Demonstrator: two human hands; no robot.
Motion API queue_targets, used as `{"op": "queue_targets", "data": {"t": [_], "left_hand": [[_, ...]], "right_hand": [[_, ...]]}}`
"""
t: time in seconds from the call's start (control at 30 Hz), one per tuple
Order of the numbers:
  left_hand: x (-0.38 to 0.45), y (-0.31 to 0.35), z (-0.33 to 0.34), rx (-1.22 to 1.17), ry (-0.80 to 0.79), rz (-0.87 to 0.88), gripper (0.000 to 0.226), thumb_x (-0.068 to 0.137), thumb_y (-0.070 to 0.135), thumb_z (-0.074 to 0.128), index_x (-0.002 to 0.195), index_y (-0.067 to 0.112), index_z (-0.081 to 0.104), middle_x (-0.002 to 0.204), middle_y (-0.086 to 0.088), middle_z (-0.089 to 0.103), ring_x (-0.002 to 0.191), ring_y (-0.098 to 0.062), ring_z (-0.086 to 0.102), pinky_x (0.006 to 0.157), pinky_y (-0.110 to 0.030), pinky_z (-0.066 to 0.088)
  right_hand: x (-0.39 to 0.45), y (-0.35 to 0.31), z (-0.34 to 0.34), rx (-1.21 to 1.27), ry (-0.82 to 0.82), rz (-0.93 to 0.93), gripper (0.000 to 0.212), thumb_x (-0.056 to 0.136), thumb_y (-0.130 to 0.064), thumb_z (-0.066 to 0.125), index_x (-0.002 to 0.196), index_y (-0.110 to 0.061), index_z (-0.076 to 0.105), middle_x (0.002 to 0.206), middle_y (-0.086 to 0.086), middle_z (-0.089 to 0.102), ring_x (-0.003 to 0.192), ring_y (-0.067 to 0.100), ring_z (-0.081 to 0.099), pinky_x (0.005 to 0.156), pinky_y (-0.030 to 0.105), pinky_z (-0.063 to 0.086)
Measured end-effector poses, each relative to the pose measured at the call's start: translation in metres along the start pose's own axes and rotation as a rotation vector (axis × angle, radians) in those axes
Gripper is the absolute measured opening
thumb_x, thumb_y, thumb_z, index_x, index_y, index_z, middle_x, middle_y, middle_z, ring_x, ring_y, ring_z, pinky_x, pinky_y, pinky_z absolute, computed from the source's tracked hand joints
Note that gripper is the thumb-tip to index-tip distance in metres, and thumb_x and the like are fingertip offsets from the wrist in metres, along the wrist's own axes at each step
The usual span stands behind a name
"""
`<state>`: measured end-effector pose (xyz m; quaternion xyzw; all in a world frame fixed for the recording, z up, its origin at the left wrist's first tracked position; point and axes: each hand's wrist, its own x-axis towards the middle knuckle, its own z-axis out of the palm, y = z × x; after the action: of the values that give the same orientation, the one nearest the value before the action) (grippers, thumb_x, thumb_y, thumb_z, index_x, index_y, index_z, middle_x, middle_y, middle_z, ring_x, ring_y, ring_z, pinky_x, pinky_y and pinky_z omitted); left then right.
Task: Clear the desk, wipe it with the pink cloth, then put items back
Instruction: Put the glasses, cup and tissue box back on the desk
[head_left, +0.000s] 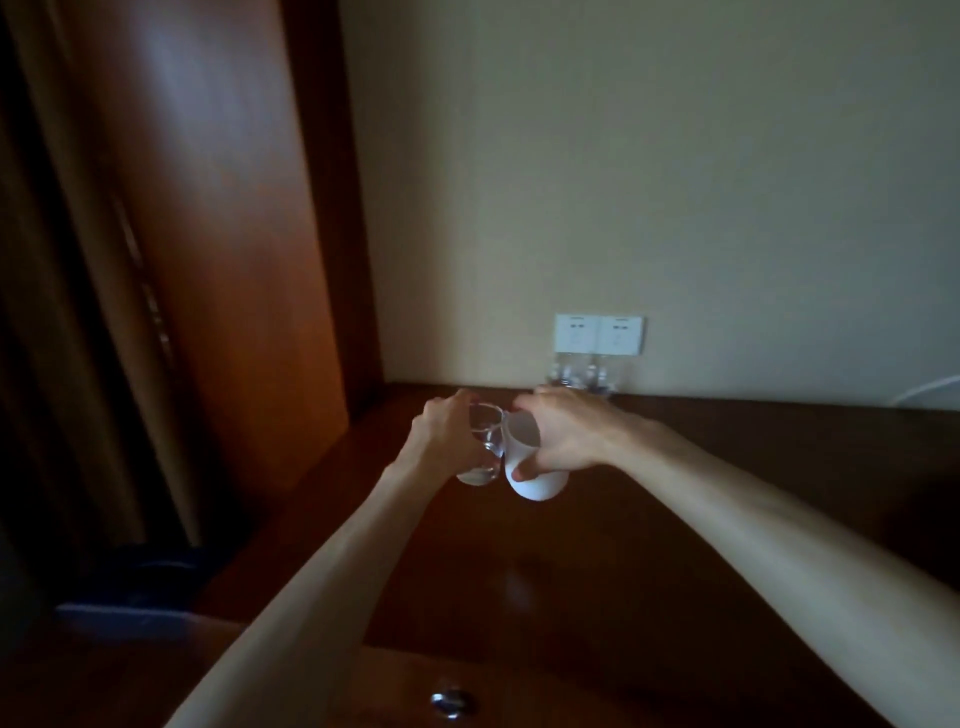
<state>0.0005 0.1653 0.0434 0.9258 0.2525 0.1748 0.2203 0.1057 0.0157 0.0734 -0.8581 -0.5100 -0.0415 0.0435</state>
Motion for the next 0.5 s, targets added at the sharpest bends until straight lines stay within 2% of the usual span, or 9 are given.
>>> {"op": "queue_targets", "data": {"t": [0.2,0.3,0.37,0.43,0.5], "left_hand": [[0.004,0.055,0.086,-0.037,-0.11,0.11,0.073,0.067,0.038,0.086,0.134,0.032,0.057,0.122,-0.002,0.065,0.109,-0.025,0.066,0.077,-0.025,0.047],[0.005,0.06,0.11,-0.063,-0.134,0.098,0.075,0.066,0.038,0.084,0.134,0.034,0.054,0.122,-0.005,0.061,0.109,-0.027,0.064,0.084,-0.029,0.05],[0.001,0.06,0.121,-0.106,-0.137,0.085,0.087,0.071,0.035,0.085,0.147,0.03,0.043,0.13,-0.011,0.054,0.117,-0.031,0.059,0.096,-0.033,0.049],[-0.007,0.058,0.127,-0.18,-0.125,0.061,0.109,0.073,0.034,0.087,0.159,0.02,0.021,0.144,-0.015,0.043,0.131,-0.032,0.05,0.106,-0.035,0.041],[-0.017,0.055,0.134,-0.253,-0.068,0.03,0.124,0.074,0.039,0.088,0.161,0.011,0.005,0.155,-0.015,0.033,0.141,-0.03,0.041,0.11,-0.033,0.036]], "right_hand": [[-0.052,0.09,0.038,0.011,-0.036,0.205,0.078,0.065,-0.065,0.083,0.129,-0.027,0.057,0.114,-0.004,0.053,0.111,0.023,0.06,0.079,0.035,0.048],[-0.065,0.109,0.056,0.072,-0.014,0.241,0.095,0.069,-0.067,0.081,0.149,-0.03,0.045,0.14,-0.001,0.05,0.132,0.022,0.051,0.097,0.036,0.045],[-0.072,0.113,0.065,0.179,0.045,0.249,0.103,0.069,-0.068,0.08,0.155,-0.034,0.036,0.152,-0.004,0.041,0.141,0.02,0.044,0.106,0.036,0.043],[-0.079,0.111,0.075,0.343,0.122,0.257,0.112,0.065,-0.073,0.079,0.158,-0.039,0.027,0.161,-0.006,0.027,0.147,0.017,0.036,0.112,0.037,0.039],[-0.091,0.104,0.091,0.523,0.242,0.316,0.119,0.065,-0.069,0.082,0.16,-0.039,0.019,0.166,-0.004,0.016,0.151,0.012,0.025,0.114,0.029,0.031]]}}
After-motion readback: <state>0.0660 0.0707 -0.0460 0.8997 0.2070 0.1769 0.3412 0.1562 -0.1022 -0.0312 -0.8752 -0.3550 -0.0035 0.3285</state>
